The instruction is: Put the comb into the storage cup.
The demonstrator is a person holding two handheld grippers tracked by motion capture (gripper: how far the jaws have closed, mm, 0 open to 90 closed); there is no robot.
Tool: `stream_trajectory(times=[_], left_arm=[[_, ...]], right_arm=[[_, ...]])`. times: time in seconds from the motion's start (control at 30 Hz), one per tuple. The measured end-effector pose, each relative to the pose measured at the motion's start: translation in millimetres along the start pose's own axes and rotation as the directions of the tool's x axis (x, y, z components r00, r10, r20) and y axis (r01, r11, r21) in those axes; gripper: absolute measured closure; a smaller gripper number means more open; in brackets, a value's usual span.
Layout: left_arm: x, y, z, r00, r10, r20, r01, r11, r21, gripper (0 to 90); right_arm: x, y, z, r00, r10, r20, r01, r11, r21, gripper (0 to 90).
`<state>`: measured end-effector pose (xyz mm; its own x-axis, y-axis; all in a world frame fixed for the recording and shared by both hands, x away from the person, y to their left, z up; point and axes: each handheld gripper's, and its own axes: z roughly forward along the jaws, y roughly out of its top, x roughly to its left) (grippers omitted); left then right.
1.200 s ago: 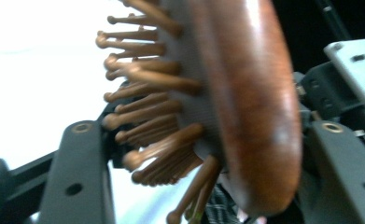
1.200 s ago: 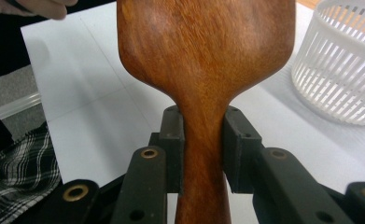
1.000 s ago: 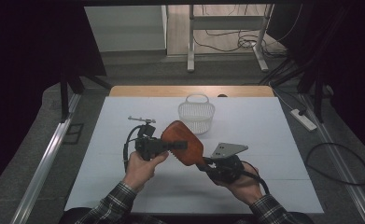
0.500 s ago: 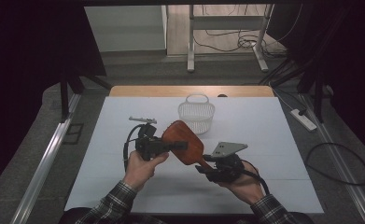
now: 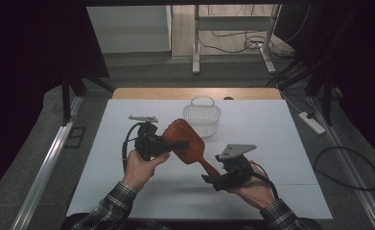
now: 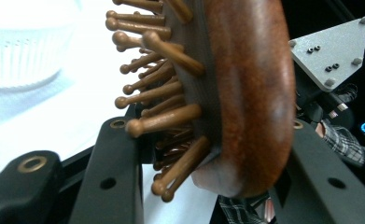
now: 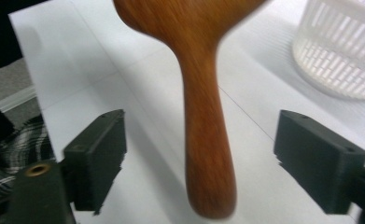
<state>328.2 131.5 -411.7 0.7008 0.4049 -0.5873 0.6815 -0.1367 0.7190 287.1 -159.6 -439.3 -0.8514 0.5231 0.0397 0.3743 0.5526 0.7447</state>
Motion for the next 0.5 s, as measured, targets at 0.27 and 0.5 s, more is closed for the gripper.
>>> stream_trajectory(times=[0.27,0.5], left_arm=[[-0.4,10.3,-7.9,0.9992,0.025,-0.031,-0.026,0.9997,-0.003,60.3],[0.2,19.8,-17.8,0.9971,0.037,-0.067,-0.038,0.9992,-0.011,60.3]], right_arm=[[-6.1,-4.9,-5.3,0.9990,0.034,0.030,-0.035,0.999,0.040,6.7],[-9.7,-12.6,-11.6,0.9980,0.027,0.057,-0.031,0.998,0.056,0.0]])
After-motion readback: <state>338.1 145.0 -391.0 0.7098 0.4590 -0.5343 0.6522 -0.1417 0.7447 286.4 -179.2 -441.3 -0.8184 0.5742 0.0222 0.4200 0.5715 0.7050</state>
